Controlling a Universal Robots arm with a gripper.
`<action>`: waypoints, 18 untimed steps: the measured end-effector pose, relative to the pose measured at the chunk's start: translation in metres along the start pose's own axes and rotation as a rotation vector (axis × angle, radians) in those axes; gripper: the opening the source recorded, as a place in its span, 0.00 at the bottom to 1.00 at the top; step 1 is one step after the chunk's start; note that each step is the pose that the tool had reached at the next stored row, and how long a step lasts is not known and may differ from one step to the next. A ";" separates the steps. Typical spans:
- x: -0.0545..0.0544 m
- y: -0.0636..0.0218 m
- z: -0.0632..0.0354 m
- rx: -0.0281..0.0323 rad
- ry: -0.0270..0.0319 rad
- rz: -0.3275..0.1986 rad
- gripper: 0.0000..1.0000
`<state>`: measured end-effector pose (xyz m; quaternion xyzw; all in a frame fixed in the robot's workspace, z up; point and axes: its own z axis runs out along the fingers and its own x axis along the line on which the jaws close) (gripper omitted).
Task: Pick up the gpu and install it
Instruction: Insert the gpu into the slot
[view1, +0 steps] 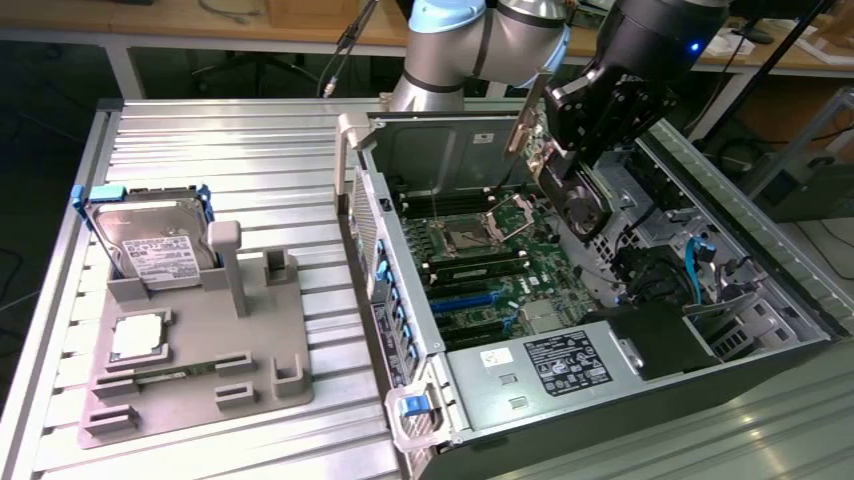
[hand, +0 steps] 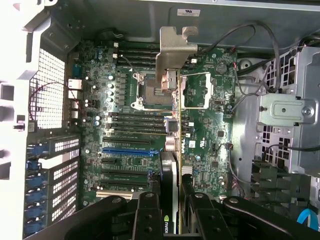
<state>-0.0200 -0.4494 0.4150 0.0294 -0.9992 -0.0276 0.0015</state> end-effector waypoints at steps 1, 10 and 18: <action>-0.001 0.0000 0.0000 0.0000 0.0000 0.000 0.27; -0.010 -0.0006 -0.0001 0.0000 0.0000 0.000 0.27; -0.010 -0.0006 0.0000 -0.0001 0.0000 -0.001 0.27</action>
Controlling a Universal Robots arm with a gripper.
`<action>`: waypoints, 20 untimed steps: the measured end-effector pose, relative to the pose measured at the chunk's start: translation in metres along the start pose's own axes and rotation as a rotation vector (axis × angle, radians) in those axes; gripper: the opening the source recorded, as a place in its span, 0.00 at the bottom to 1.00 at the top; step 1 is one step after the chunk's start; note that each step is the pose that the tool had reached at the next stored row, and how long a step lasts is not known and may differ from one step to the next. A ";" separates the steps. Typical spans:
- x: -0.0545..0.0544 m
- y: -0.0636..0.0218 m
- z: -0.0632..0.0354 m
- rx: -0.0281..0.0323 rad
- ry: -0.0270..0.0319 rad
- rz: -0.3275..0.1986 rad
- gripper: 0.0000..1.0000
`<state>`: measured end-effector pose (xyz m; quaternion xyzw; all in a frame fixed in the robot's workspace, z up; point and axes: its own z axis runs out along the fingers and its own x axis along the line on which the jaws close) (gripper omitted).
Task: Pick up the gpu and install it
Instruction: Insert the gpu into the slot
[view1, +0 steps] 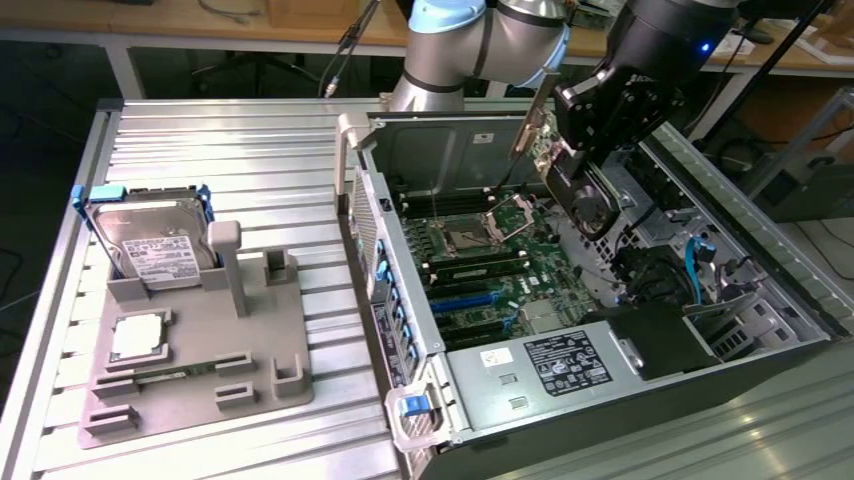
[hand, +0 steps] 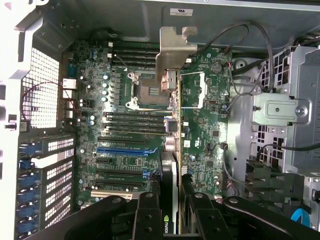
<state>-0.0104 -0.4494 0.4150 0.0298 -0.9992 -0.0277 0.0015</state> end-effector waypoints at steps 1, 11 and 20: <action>0.000 0.0000 0.0000 0.0000 0.0000 -0.002 0.27; 0.000 0.0000 0.0000 0.0001 0.0026 -0.046 0.27; 0.000 0.0000 0.0000 0.0002 0.0055 -0.098 0.27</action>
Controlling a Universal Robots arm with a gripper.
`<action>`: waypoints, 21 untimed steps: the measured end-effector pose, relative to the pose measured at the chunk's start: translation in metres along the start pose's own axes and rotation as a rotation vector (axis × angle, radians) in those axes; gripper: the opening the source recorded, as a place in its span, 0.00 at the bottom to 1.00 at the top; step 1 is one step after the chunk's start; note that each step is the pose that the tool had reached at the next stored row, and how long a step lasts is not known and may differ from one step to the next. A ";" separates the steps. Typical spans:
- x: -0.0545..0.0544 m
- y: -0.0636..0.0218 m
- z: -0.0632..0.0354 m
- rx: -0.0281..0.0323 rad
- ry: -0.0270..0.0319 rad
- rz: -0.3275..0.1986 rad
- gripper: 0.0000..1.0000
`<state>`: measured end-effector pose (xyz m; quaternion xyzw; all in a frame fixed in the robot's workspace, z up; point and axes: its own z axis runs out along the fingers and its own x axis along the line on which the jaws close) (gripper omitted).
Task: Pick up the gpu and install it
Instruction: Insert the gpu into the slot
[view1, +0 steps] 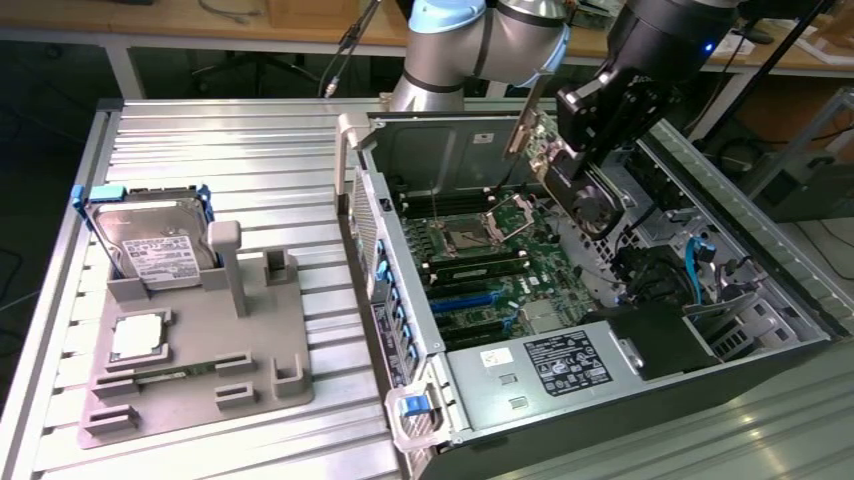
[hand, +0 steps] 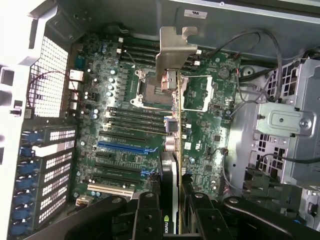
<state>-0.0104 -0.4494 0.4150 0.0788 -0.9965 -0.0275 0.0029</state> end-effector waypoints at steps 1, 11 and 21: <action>0.000 0.0000 0.0000 0.0000 0.0003 -0.005 0.27; 0.000 0.0000 0.0000 0.0001 0.0034 -0.061 0.27; 0.000 0.0000 0.0000 0.0001 0.0063 -0.115 0.27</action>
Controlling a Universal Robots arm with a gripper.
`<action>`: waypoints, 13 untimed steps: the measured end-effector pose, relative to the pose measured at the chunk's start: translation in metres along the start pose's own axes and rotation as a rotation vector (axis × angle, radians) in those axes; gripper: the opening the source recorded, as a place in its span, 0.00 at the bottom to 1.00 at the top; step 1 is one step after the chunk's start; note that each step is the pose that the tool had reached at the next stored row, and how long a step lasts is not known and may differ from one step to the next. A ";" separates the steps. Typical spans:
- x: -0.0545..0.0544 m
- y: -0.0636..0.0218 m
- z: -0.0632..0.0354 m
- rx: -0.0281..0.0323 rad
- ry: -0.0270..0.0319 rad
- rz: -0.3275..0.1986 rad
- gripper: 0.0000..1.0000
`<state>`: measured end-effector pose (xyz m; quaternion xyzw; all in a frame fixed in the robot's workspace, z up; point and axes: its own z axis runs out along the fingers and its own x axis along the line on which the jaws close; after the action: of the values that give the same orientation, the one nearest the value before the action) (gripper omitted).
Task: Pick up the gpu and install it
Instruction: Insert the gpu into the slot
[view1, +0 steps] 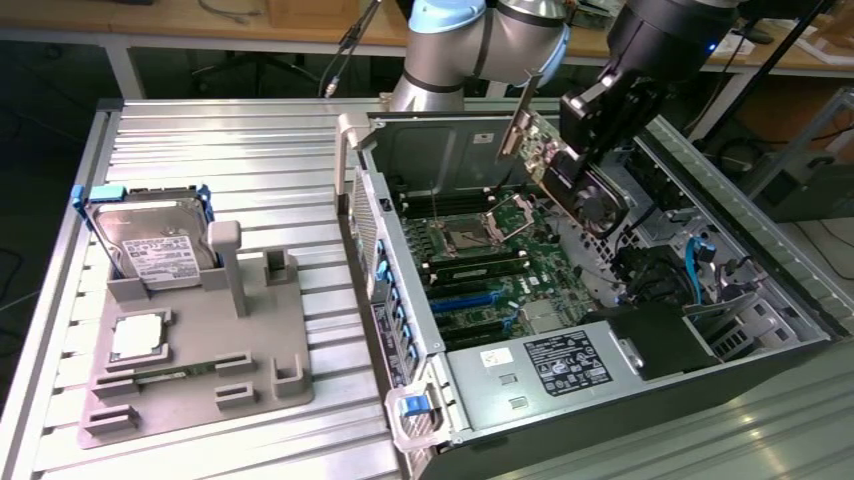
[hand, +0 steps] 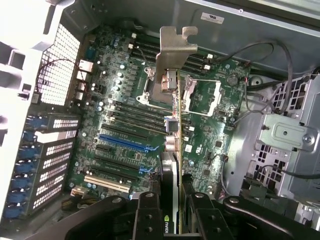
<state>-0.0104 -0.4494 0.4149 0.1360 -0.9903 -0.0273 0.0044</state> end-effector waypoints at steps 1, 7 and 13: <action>0.000 0.0000 0.0000 0.0000 0.0004 -0.006 0.27; 0.000 0.0000 0.0000 0.0001 0.0023 -0.042 0.27; 0.000 0.0000 0.0000 0.0001 0.0044 -0.078 0.27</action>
<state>-0.0104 -0.4494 0.4150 0.1747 -0.9842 -0.0271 0.0055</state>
